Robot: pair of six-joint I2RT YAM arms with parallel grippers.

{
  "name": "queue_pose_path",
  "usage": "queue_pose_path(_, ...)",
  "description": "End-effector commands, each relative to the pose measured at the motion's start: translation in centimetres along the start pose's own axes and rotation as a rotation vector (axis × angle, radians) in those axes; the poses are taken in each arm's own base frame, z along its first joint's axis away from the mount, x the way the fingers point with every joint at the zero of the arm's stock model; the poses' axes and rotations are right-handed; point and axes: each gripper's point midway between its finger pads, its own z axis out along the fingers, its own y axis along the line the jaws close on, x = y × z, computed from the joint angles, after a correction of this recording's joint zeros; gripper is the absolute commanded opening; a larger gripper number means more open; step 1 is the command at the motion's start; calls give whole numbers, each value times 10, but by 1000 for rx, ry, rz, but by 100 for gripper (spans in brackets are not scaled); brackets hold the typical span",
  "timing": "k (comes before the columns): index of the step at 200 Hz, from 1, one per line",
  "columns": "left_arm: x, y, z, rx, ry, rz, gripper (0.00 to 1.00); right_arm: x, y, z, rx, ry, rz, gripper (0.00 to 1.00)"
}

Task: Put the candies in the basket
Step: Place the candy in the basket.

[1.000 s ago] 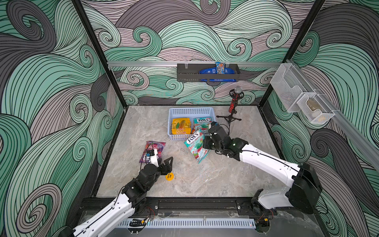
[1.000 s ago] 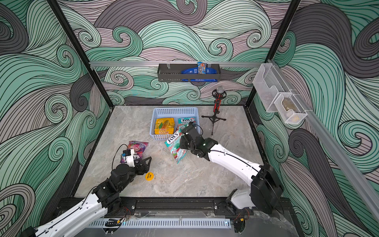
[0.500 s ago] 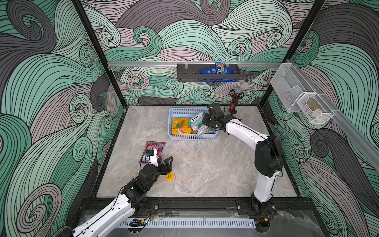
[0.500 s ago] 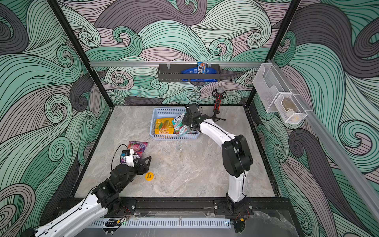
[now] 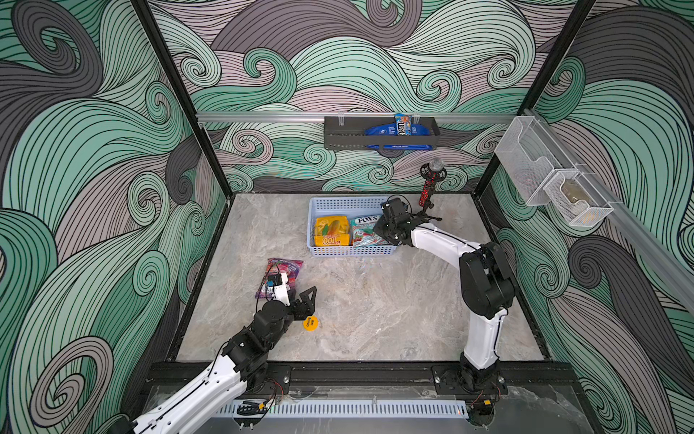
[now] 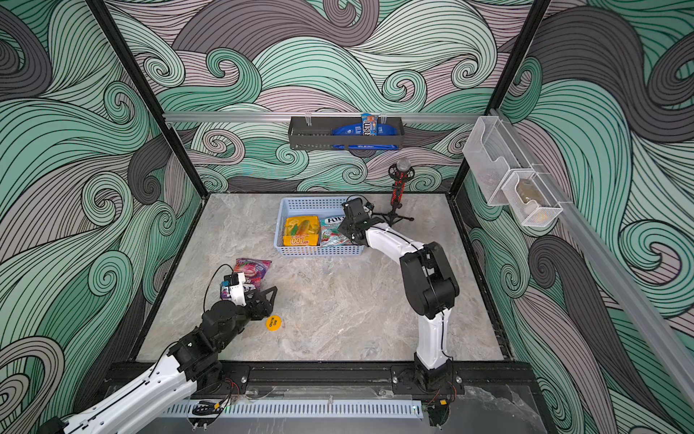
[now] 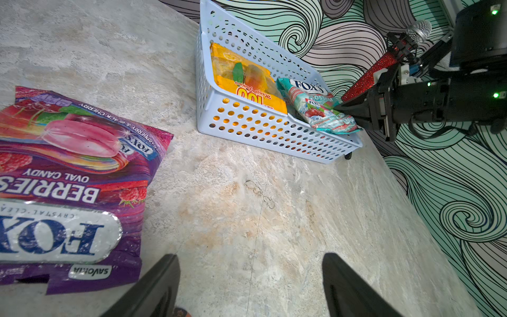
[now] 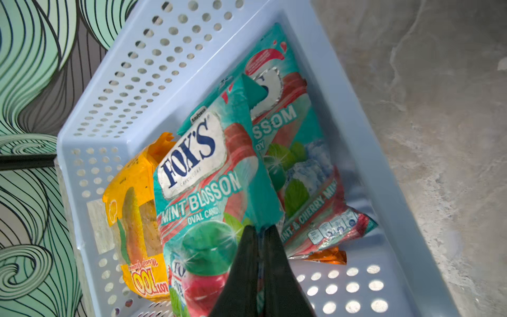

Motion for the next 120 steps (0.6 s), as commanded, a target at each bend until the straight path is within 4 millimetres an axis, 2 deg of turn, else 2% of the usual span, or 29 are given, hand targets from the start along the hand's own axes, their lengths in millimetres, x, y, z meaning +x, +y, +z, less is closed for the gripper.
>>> queue_pose_path(1, -8, -4, -1, 7, -20, 6, 84, -12, 3, -2, -50, -66, 66, 1)
queue_pose_path(25, -8, -4, -1, 8, -20, 5, 84, -9, 7, 5, -64, -50, 54, 2)
queue_pose_path(72, -7, -4, -1, 8, -14, 6, 84, -21, 18, 9, -100, -60, 51, 4)
queue_pose_path(94, -7, -4, -2, 8, -18, 4, 84, -12, 14, 8, -103, -30, 62, 8)
queue_pose_path(105, -7, -4, -1, 8, -17, 3, 84, -5, 12, 6, -109, -4, 65, 16)
queue_pose_path(120, -6, -4, -1, 9, -9, 1, 83, -5, 12, -7, -129, -14, 58, 44)
